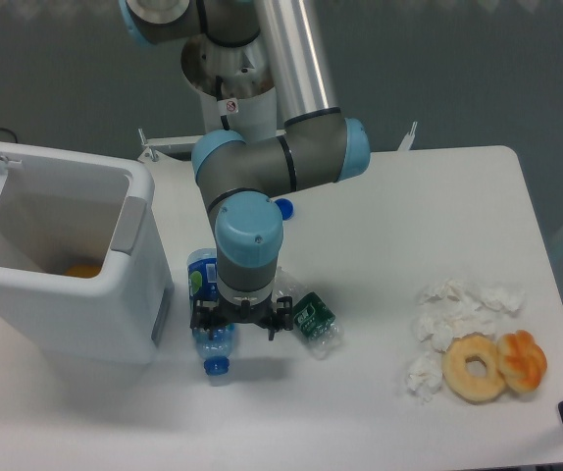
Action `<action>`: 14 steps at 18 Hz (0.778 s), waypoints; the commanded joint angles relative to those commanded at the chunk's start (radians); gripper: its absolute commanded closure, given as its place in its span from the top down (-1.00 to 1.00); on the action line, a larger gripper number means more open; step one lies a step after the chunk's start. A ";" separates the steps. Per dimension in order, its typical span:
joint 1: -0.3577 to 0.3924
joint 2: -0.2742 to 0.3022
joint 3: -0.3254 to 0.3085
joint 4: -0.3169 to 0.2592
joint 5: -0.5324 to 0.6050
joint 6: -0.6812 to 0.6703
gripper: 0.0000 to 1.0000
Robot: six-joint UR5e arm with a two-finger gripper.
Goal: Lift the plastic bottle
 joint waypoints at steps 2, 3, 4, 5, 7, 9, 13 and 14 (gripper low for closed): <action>-0.002 0.002 0.002 0.000 0.000 0.000 1.00; -0.002 0.002 0.002 -0.002 -0.002 0.000 1.00; -0.006 0.002 0.002 -0.002 -0.003 -0.002 1.00; -0.012 0.000 0.002 -0.002 -0.005 -0.002 1.00; -0.015 -0.003 0.002 0.000 -0.008 0.001 1.00; -0.029 -0.015 0.005 0.000 -0.008 0.000 1.00; -0.032 -0.026 0.008 0.000 -0.006 -0.002 1.00; -0.034 -0.028 0.005 0.000 -0.006 -0.002 1.00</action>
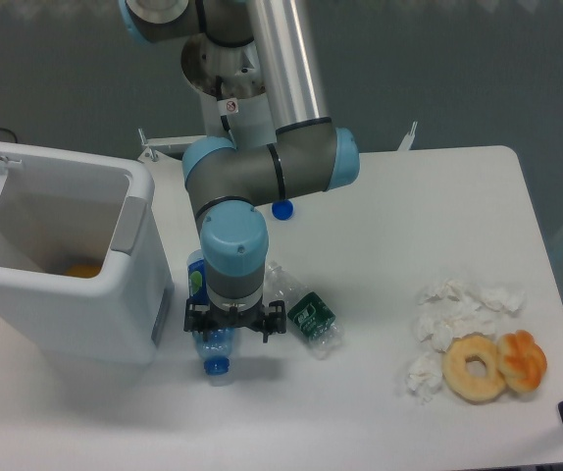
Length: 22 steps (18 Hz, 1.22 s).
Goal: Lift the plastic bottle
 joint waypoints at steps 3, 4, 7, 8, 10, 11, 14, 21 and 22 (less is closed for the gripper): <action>-0.015 -0.003 -0.002 0.000 0.000 0.000 1.00; -0.015 -0.003 -0.002 0.000 0.000 0.000 1.00; -0.017 -0.011 -0.002 0.000 0.003 -0.005 1.00; -0.018 -0.015 -0.002 0.000 0.005 -0.011 1.00; -0.018 -0.017 -0.002 0.000 0.005 -0.012 1.00; -0.018 -0.015 -0.002 0.000 0.005 -0.011 1.00; -0.018 -0.018 -0.005 0.000 0.005 -0.011 1.00; -0.023 -0.023 0.005 0.000 0.005 -0.009 1.00; -0.023 -0.026 0.014 0.000 0.003 -0.009 1.00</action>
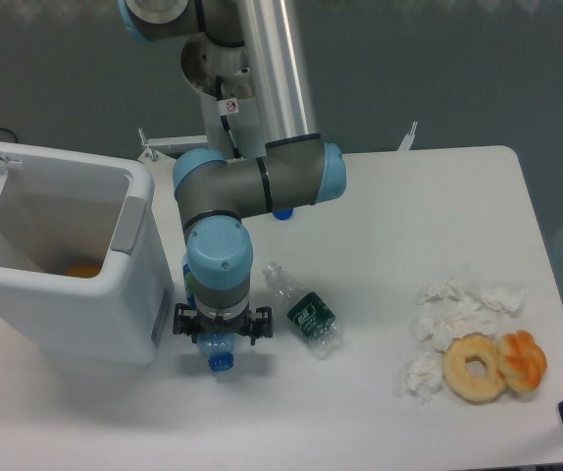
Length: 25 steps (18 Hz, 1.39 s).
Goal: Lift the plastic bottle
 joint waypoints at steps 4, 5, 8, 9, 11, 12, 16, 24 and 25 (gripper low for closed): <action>0.000 -0.034 0.043 0.000 0.003 -0.029 1.00; 0.000 -0.037 0.048 0.000 0.003 -0.032 1.00; 0.000 -0.038 0.049 0.000 0.003 -0.034 1.00; 0.000 -0.038 0.049 0.000 0.003 -0.034 1.00; -0.002 -0.040 0.049 0.000 0.003 -0.034 1.00; 0.000 -0.041 0.049 0.000 0.003 -0.034 1.00; 0.000 -0.049 0.046 0.005 0.006 -0.031 0.94; 0.000 -0.061 0.049 0.017 0.006 -0.023 0.79; 0.000 -0.061 0.054 0.017 0.008 -0.023 0.79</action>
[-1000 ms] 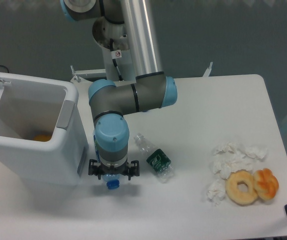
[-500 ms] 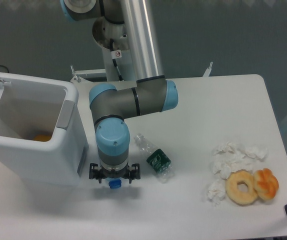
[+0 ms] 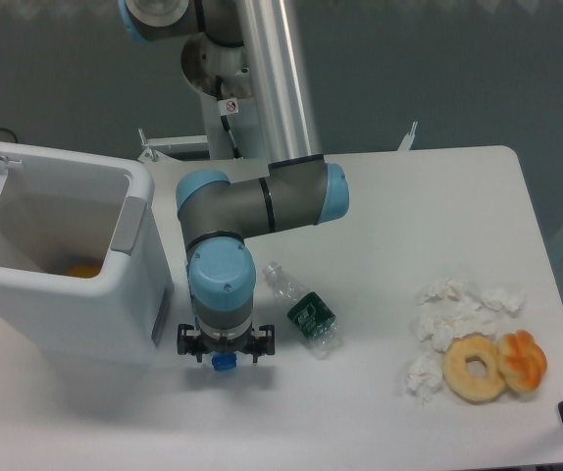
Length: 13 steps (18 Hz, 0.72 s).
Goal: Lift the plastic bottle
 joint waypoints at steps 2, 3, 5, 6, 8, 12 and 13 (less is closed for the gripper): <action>0.000 0.000 0.000 0.000 -0.002 0.002 0.79; 0.000 0.000 0.002 0.000 -0.002 0.002 0.79; 0.000 0.000 0.000 0.000 -0.002 0.002 0.77; 0.000 0.000 0.000 -0.002 0.000 0.002 0.71; 0.000 0.000 0.000 0.000 -0.002 0.000 0.70; 0.000 -0.002 0.000 0.005 -0.002 -0.003 0.70; 0.000 -0.002 0.000 0.006 -0.002 -0.005 0.70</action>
